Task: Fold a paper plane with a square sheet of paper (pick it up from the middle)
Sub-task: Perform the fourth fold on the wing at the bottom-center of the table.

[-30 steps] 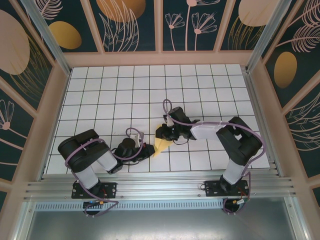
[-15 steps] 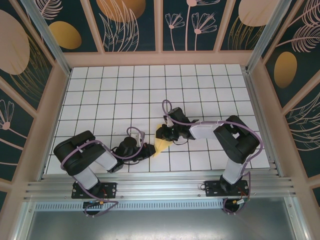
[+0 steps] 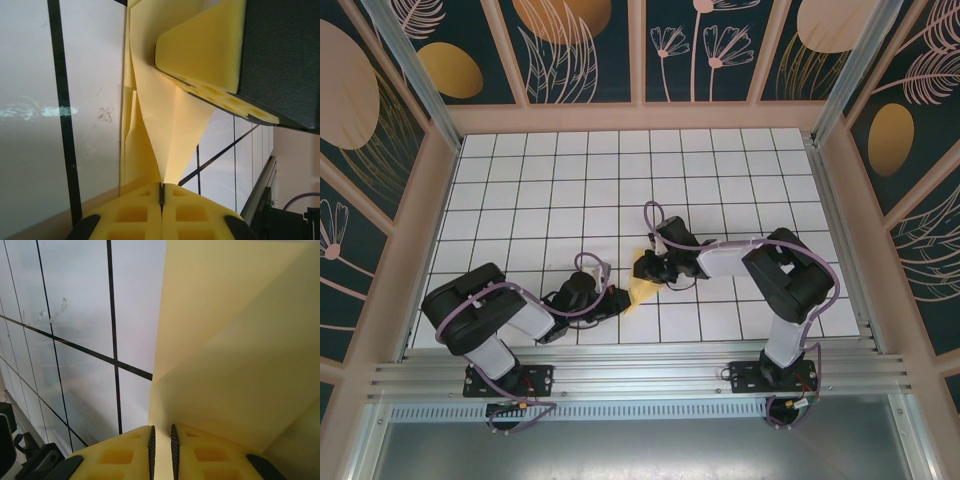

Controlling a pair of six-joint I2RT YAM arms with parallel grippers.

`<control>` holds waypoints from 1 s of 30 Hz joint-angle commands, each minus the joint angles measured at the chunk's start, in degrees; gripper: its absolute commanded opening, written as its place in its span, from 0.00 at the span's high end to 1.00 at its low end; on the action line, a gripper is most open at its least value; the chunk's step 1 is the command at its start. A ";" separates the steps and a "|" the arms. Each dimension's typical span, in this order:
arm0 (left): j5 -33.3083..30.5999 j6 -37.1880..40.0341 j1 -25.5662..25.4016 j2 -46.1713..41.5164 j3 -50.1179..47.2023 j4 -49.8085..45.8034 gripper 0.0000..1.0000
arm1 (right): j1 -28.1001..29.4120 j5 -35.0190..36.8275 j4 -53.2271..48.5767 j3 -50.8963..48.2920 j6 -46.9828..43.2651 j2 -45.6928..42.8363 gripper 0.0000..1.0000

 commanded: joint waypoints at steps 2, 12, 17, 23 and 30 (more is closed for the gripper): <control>-4.33 1.02 0.30 -0.76 -0.30 -7.26 0.87 | -0.50 1.05 -1.01 1.27 -0.25 2.07 0.80; -9.59 2.09 0.28 -13.50 0.16 -19.79 0.73 | -0.50 1.84 -1.09 1.00 0.20 2.33 0.80; -10.64 5.36 0.34 -19.76 3.82 -28.34 0.84 | -0.51 1.83 -0.94 0.64 0.18 2.03 0.80; -1.52 9.52 0.28 -16.15 8.71 -26.45 0.94 | -0.50 1.84 -0.62 0.20 0.16 2.06 0.80; 2.53 10.30 0.30 -9.44 10.58 -22.86 0.93 | -0.49 1.57 -0.48 0.04 0.16 2.01 0.80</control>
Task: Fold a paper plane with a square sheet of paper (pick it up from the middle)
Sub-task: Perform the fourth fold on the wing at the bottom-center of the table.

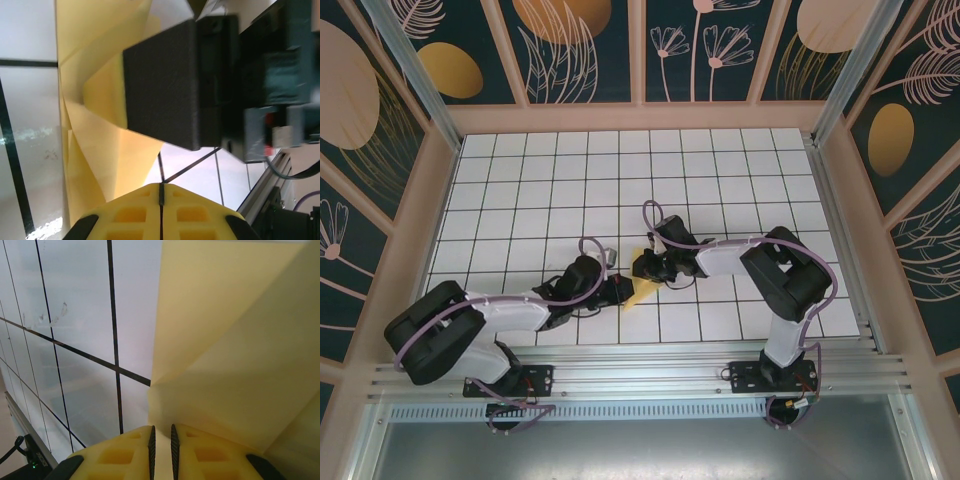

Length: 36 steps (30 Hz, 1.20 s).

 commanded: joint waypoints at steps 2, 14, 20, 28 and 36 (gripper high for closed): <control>3.34 1.62 0.29 3.83 1.47 2.47 0.93 | -0.50 1.58 -0.53 -0.81 -0.17 1.26 0.80; 0.15 1.63 0.29 5.14 0.46 1.72 0.94 | -0.54 1.58 -0.70 -1.29 -0.41 1.10 0.80; 1.12 0.46 0.29 7.02 -1.56 4.45 0.94 | -0.50 1.58 -0.81 -1.16 -0.47 1.31 0.80; 0.19 0.13 0.25 7.86 -3.64 5.09 0.94 | -0.52 1.76 -1.18 -1.10 -0.66 1.27 0.80; -0.26 2.17 0.31 8.75 -3.94 0.55 0.96 | -0.50 1.93 -1.62 -0.79 -0.82 1.26 0.80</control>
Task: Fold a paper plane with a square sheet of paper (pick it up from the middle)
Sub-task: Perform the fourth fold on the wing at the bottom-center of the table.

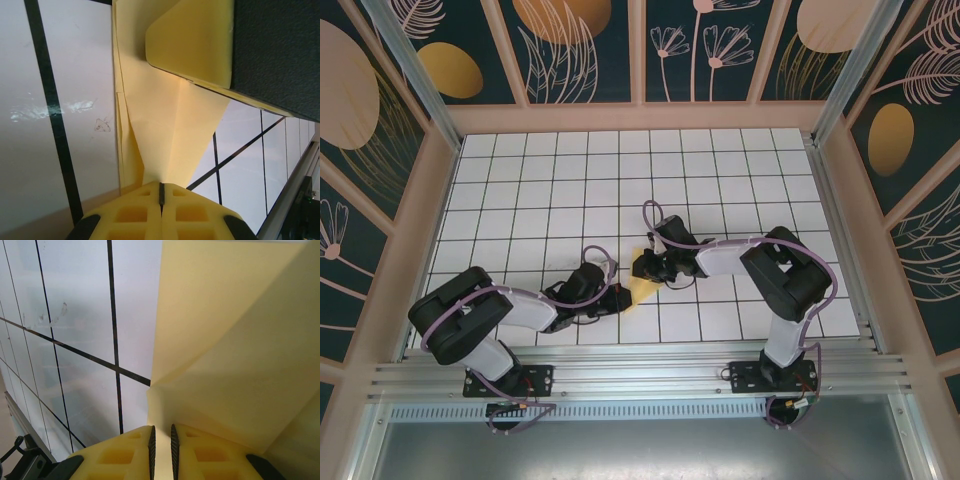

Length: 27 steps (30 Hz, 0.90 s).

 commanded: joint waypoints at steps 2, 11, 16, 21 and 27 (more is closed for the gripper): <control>-2.91 2.50 0.24 -0.13 -1.22 -8.13 0.96 | -0.50 2.00 -1.66 -0.88 -0.84 1.35 0.80; -3.10 4.06 0.26 -7.60 0.11 -13.69 0.94 | -0.50 1.88 -1.60 -0.98 -0.73 1.76 0.80; -3.27 3.82 0.28 -13.05 3.30 -14.90 0.91 | -0.50 1.89 -1.75 -0.94 -0.78 1.64 0.80; -1.71 3.71 0.26 -13.74 5.65 -14.05 0.90 | -0.49 1.97 -1.52 -0.92 -0.62 1.72 0.80; 4.23 3.20 0.25 -6.60 5.73 -8.70 0.90 | -0.50 1.98 -1.34 -0.90 -0.55 2.02 0.80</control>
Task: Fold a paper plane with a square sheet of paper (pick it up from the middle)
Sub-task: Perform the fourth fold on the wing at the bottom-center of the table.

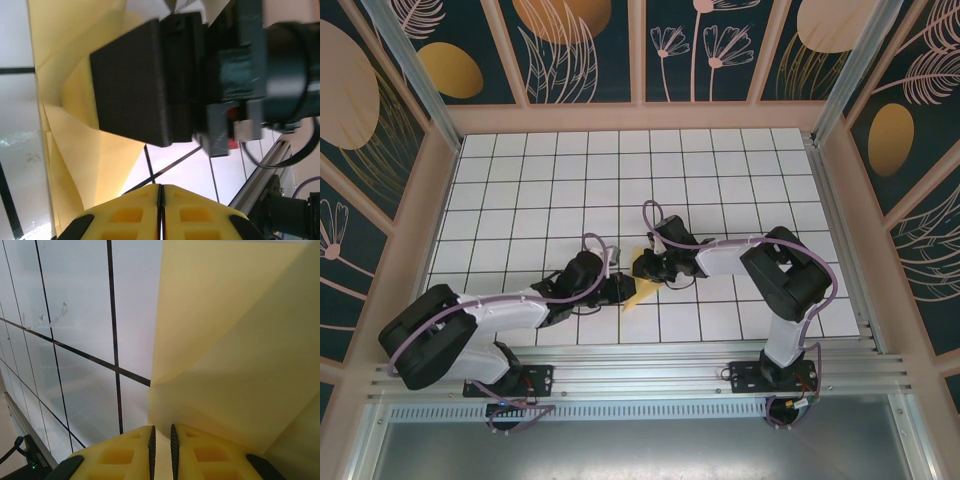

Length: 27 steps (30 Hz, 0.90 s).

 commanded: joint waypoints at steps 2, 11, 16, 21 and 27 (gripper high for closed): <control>3.16 0.00 0.24 4.74 -0.23 3.71 0.90 | -0.54 1.77 -1.25 -0.79 -0.54 2.04 0.80; -1.08 0.80 0.25 6.66 -1.73 -1.41 0.90 | -0.50 1.91 -1.64 -0.78 -0.71 2.28 0.80; -1.30 1.61 0.26 6.69 -3.15 -3.65 0.90 | -0.50 2.10 -1.63 -0.77 -0.62 2.58 0.80; -0.90 2.19 0.27 7.94 -3.61 -4.71 0.91 | -0.50 2.04 -1.66 -0.68 -0.56 2.77 0.80; -4.03 3.66 0.24 6.87 -2.73 -11.50 0.91 | -0.50 2.13 -1.92 -0.37 -0.63 2.83 0.80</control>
